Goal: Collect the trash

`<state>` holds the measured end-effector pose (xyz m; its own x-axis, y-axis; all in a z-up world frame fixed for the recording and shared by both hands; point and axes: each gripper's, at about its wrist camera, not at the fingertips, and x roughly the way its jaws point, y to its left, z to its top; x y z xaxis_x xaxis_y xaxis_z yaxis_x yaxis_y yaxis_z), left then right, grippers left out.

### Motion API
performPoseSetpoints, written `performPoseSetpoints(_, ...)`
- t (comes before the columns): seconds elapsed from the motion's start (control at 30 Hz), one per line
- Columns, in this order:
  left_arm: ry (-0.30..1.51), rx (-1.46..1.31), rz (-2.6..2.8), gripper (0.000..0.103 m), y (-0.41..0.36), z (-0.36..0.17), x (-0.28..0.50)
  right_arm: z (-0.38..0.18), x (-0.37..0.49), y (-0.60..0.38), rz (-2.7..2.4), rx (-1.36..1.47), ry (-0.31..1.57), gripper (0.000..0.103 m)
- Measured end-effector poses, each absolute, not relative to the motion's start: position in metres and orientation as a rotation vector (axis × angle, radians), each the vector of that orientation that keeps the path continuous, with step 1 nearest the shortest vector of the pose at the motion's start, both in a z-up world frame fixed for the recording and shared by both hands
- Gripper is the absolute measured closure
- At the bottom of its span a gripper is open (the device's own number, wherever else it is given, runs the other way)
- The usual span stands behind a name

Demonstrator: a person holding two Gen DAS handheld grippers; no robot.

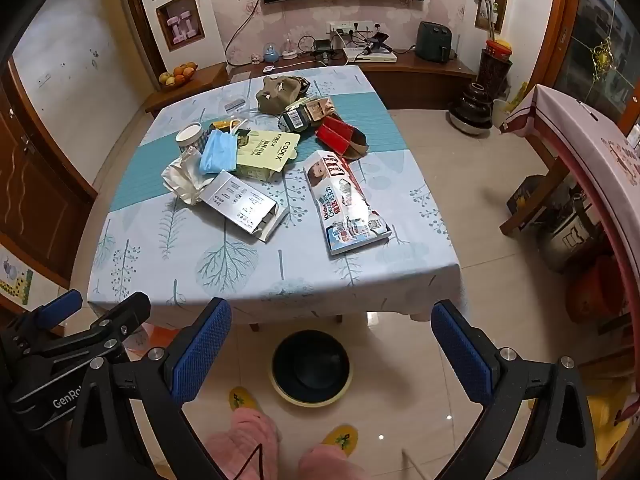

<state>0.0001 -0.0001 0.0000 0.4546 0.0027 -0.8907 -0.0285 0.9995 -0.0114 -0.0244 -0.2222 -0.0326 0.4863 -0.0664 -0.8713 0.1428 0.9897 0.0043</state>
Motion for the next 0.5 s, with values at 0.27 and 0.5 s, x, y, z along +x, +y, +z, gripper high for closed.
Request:
performPoseSetpoints(0.27, 1.095, -0.031, 0.015, 0.008, 0.0000, 0.0000, 0.0000, -0.0323, -0.0250, -0.2167, -0.125, 0.074, 1.052, 0.002)
performPoseSetpoints(0.5, 1.093, -0.034, 0.012, 0.015, 0.0000, 0.0002, -0.0003, -0.0332, -0.0264, -0.2168, -0.119, 0.076, 1.048, 0.002)
